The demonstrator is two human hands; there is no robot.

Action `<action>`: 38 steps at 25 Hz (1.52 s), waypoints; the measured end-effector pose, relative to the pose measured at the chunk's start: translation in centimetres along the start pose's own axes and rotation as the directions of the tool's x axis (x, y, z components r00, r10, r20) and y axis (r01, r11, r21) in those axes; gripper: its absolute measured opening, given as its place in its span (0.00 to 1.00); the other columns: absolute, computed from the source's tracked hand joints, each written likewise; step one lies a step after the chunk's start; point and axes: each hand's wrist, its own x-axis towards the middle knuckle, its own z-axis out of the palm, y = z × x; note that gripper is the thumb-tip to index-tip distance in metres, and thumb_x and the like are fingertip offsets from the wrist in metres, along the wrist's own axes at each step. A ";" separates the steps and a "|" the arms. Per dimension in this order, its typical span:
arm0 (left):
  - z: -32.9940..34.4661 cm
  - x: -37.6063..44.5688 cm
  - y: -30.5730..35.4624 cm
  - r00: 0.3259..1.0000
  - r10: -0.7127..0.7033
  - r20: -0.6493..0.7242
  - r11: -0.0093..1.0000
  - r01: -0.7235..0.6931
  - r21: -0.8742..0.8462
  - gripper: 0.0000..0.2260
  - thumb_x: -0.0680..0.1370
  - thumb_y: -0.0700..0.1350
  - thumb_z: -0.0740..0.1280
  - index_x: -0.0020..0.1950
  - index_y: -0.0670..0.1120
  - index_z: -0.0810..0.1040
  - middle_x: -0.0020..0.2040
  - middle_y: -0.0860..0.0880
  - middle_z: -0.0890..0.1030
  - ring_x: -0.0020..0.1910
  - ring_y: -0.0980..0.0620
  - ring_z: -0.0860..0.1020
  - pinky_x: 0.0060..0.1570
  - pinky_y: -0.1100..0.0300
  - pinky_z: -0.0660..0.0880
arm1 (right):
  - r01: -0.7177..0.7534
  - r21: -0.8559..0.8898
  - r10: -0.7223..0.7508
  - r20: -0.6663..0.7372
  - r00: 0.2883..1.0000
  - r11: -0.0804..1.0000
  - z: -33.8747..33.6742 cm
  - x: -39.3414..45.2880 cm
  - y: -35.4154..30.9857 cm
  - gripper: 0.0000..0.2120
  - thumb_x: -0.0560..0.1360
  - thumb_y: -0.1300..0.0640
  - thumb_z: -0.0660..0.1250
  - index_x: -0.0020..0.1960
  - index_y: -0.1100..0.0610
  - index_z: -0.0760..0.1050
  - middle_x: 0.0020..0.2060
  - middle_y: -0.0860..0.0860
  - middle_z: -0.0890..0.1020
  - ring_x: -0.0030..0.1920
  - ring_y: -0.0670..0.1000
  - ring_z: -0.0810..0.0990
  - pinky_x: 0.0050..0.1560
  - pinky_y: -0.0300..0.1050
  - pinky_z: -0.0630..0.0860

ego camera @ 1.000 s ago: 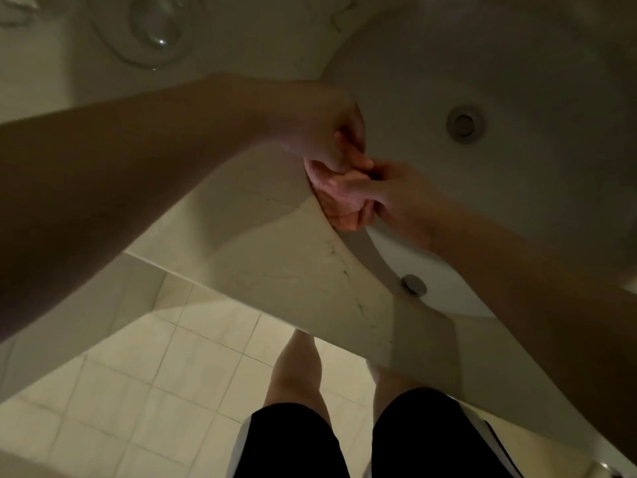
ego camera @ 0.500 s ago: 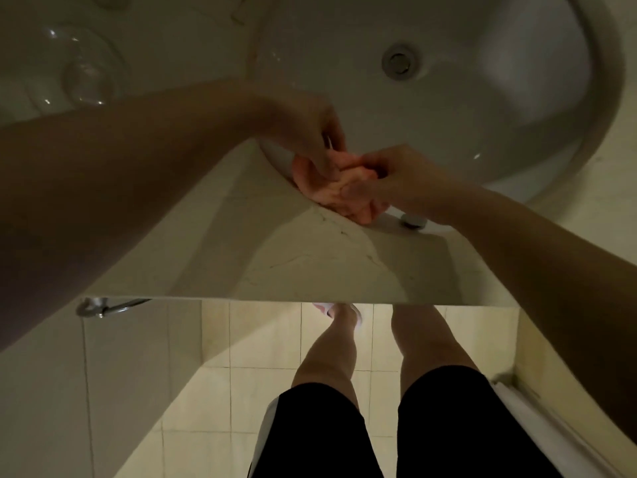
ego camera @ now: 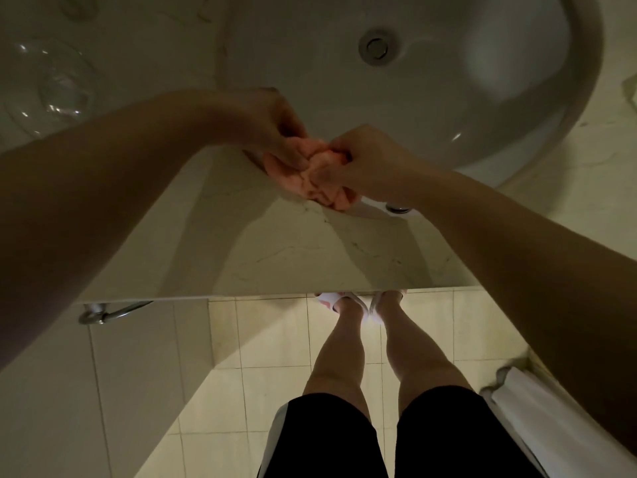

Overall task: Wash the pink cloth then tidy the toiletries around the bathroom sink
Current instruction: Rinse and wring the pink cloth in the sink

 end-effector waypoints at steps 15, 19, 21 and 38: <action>6.0 0.8 2.5 0.966 0.109 -0.233 0.937 -0.177 -0.300 0.08 0.75 0.50 0.70 0.52 0.50 0.81 0.40 0.56 0.82 0.35 0.68 0.78 0.35 0.75 0.72 | 0.045 0.106 -0.026 -0.177 0.984 0.993 -1.6 -2.8 5.0 0.07 0.75 0.51 0.67 0.48 0.50 0.82 0.36 0.41 0.80 0.38 0.40 0.78 0.38 0.35 0.72; 7.0 0.0 2.8 0.879 0.109 -0.465 0.902 -0.284 -0.324 0.03 0.74 0.44 0.72 0.47 0.49 0.80 0.41 0.56 0.80 0.35 0.66 0.76 0.37 0.71 0.72 | 0.120 0.092 -0.085 -0.318 0.944 0.989 -1.9 -3.4 4.0 0.06 0.73 0.53 0.67 0.46 0.51 0.82 0.36 0.44 0.81 0.38 0.42 0.79 0.38 0.34 0.72; 7.3 -0.6 3.4 0.820 0.083 -0.567 0.891 -0.316 -0.326 0.03 0.73 0.45 0.72 0.46 0.49 0.81 0.40 0.55 0.81 0.35 0.63 0.77 0.39 0.70 0.71 | 0.106 0.063 -0.079 -0.337 0.938 0.992 -2.5 -3.9 3.6 0.06 0.74 0.54 0.66 0.48 0.51 0.81 0.39 0.45 0.81 0.39 0.43 0.77 0.40 0.33 0.71; 1.2 -10.3 17.5 0.684 -0.006 -0.729 0.880 -0.343 -0.329 0.02 0.78 0.44 0.64 0.46 0.49 0.75 0.43 0.52 0.79 0.45 0.51 0.77 0.47 0.58 0.71 | 0.095 -0.321 -0.140 -0.121 0.983 0.942 -14.3 -12.1 -3.9 0.12 0.71 0.55 0.67 0.54 0.51 0.74 0.46 0.52 0.77 0.50 0.53 0.73 0.51 0.51 0.72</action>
